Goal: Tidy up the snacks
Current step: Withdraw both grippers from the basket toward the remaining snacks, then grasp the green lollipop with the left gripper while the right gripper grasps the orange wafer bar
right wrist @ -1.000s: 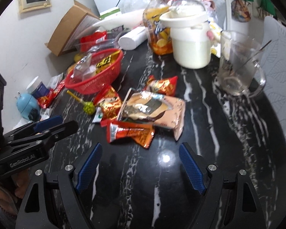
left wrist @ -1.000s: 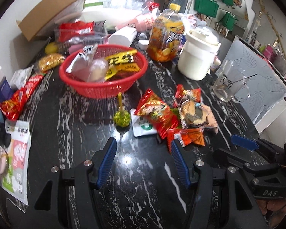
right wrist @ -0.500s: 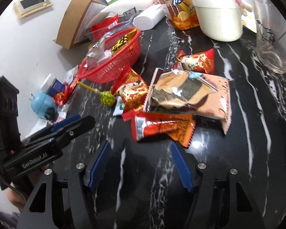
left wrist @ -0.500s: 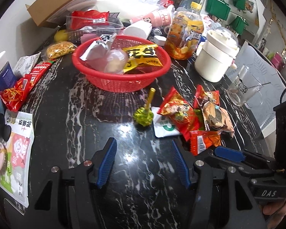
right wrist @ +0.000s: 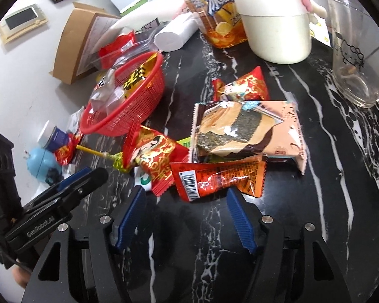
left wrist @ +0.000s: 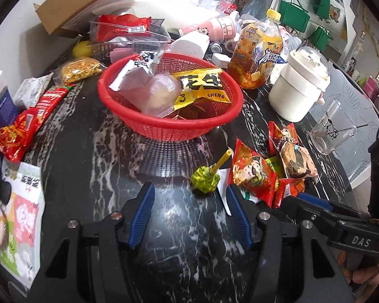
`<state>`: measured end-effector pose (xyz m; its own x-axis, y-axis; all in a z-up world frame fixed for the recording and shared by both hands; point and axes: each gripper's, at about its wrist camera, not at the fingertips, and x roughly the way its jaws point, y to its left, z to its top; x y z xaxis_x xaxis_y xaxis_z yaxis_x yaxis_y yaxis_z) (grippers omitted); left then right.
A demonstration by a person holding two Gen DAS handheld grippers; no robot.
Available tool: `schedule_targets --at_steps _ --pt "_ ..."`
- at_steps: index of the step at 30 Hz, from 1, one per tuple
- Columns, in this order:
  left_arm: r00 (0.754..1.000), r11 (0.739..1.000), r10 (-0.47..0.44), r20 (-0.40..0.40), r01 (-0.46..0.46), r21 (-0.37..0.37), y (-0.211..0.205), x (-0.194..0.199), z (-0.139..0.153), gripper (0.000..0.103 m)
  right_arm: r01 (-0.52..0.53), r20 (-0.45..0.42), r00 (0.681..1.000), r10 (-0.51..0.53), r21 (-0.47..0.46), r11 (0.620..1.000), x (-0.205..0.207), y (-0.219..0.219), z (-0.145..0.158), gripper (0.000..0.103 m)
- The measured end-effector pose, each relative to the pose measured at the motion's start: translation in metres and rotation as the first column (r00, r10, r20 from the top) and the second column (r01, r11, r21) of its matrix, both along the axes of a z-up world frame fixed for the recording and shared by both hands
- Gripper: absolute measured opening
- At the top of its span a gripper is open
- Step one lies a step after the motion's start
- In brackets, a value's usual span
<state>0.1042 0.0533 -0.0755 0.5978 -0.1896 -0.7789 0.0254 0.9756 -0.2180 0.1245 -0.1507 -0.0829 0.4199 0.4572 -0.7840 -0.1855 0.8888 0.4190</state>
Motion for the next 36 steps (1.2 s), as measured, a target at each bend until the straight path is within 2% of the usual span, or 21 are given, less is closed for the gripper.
schedule_targets --at_steps 4,8,10,12,14,21,31,36 --pt "1.000 1.000 -0.015 0.012 0.015 0.012 -0.006 0.010 -0.005 0.058 0.022 0.004 1.000 -0.022 -0.038 0.999 0.000 -0.006 0.002 0.067" --pt "1.000 0.999 -0.017 -0.003 0.017 0.028 -0.008 0.020 -0.013 0.058 0.037 0.001 0.999 -0.037 -0.034 0.999 -0.001 -0.011 0.002 0.067" --pt "1.000 0.999 -0.026 -0.007 0.027 0.022 -0.009 0.022 -0.017 0.050 0.036 0.004 0.999 -0.036 -0.037 0.999 -0.001 -0.012 0.002 0.067" --pt "0.999 0.999 -0.035 0.002 0.035 0.033 -0.011 0.024 -0.018 0.035 0.037 0.004 0.999 -0.037 -0.036 0.999 -0.001 -0.013 0.003 0.067" --pt "0.999 0.998 -0.046 0.014 0.046 0.036 -0.014 0.024 -0.018 0.026 0.038 0.005 0.999 -0.038 -0.039 0.999 -0.001 -0.013 0.003 0.067" --pt "0.996 0.996 -0.077 0.035 0.076 0.048 -0.020 0.015 -0.009 0.026 0.074 0.003 0.997 -0.074 -0.037 0.997 -0.002 -0.020 0.003 0.068" --pt "0.995 0.995 -0.100 0.020 0.100 -0.010 -0.020 -0.016 0.001 0.026 0.195 0.006 0.981 -0.195 -0.027 0.980 0.006 -0.041 0.004 0.074" --pt "0.995 0.995 -0.095 0.023 0.096 -0.019 -0.021 -0.021 0.004 0.026 0.202 0.031 0.979 -0.200 -0.044 0.978 0.015 -0.039 0.004 0.074"
